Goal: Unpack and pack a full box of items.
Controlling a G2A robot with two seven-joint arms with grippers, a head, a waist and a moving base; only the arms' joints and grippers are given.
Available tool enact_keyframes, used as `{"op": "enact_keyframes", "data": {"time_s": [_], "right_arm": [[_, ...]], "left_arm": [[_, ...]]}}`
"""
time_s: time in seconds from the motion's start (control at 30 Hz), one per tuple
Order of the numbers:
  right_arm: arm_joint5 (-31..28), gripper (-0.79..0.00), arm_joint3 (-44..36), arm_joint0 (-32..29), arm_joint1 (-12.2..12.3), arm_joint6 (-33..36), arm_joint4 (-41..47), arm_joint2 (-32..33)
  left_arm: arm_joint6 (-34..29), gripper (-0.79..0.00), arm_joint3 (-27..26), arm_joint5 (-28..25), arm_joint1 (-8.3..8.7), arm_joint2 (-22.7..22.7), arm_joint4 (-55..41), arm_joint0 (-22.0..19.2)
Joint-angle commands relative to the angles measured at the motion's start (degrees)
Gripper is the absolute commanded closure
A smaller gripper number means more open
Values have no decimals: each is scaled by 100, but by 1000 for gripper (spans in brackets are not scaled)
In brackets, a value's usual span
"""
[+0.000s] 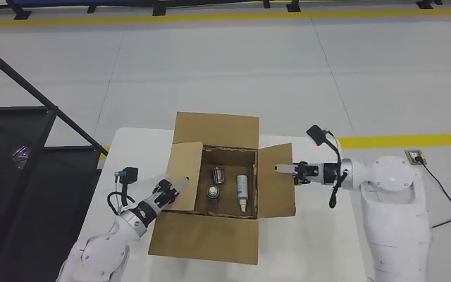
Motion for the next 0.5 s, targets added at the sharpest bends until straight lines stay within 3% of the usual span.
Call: {"op": "enact_keyframes", "data": {"time_s": [0.0,0.23,0.47], "right_arm": [[-136,-785,-37,8,38,-10,492,-256],[-452,-785,-349,29,115,-71,1241,-1025],[-416,-785,-269,149,31,-1034,314,-2193]], "left_arm": [[19,-785,47,36,-1,27,7,-23],[189,-785,182,138,-8,46,-75,-74],[392,-785,240,173,-12,-43,-265,-55]]}}
